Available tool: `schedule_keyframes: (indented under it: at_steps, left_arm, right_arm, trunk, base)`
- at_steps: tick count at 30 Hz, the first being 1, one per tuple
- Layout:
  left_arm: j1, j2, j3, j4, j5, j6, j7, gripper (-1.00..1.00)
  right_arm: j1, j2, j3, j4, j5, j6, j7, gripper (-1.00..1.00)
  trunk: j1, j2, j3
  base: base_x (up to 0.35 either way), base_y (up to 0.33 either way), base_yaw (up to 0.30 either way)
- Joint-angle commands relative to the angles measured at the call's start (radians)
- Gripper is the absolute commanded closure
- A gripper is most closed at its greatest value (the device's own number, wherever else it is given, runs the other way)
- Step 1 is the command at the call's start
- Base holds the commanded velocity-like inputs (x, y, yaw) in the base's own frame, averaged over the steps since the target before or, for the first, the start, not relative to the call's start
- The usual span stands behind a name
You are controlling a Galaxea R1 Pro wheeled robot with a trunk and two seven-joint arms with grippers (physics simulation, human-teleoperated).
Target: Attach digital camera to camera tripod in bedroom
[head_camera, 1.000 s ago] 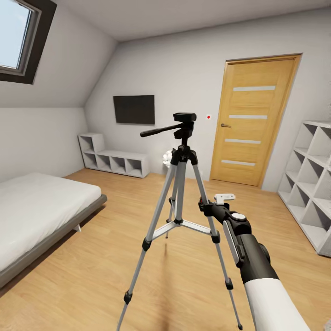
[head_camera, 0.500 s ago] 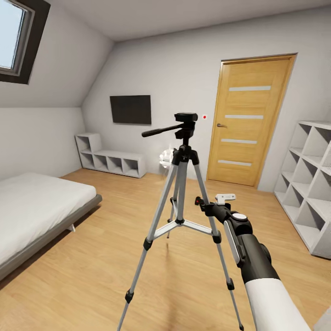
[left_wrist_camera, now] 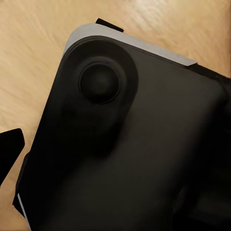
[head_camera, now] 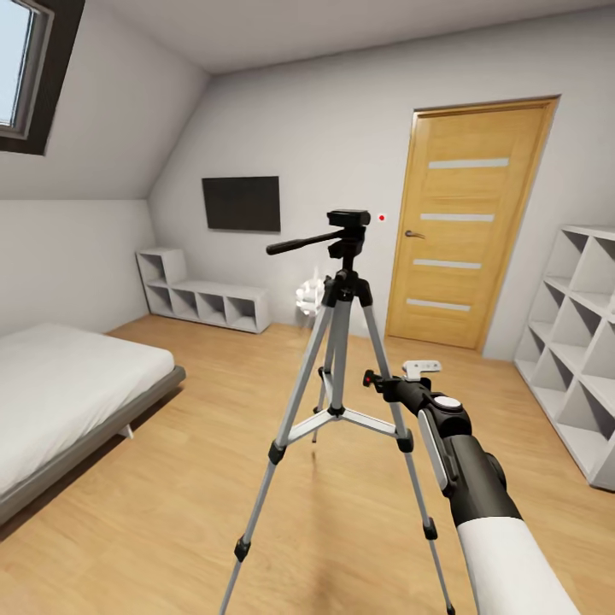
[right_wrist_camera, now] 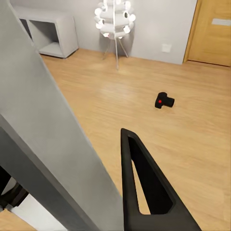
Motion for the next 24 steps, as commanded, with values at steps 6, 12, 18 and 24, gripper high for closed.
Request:
schedule_keyframes:
  at_steps: [6, 12, 18, 24]
  left_arm:
    - [0.000, 0.000, 0.008, -0.001, 0.000, -0.001, -0.001, -1.00]
    - [0.000, 0.000, 0.008, -0.001, 0.001, -0.001, -0.001, -1.00]
    - [0.000, 0.000, 0.008, -0.001, 0.002, -0.001, -0.001, -1.00]
    - [0.000, 0.000, 0.008, -0.001, 0.002, -0.001, -0.001, -1.00]
  right_arm:
    - [-0.001, 0.001, -0.008, -0.001, 0.006, 0.005, 0.010, 1.00]
    - [-0.001, 0.000, -0.029, -0.001, 0.006, 0.003, 0.012, 1.00]
    - [-0.001, 0.000, -0.044, -0.002, 0.006, 0.001, 0.014, 1.00]
    - [-0.001, 0.000, -0.048, -0.001, 0.006, 0.000, 0.015, 1.00]
  trunk:
    - [0.000, 0.000, -0.001]
    - [0.000, 0.000, -0.001]
    - [0.000, 0.000, -0.001]
    - [0.000, 0.000, -0.001]
  base:
    - [0.125, 0.000, 0.000]
    - [0.028, 0.000, 0.000]
    - [0.006, 0.000, 0.000]
    - [0.001, 0.000, 0.000]
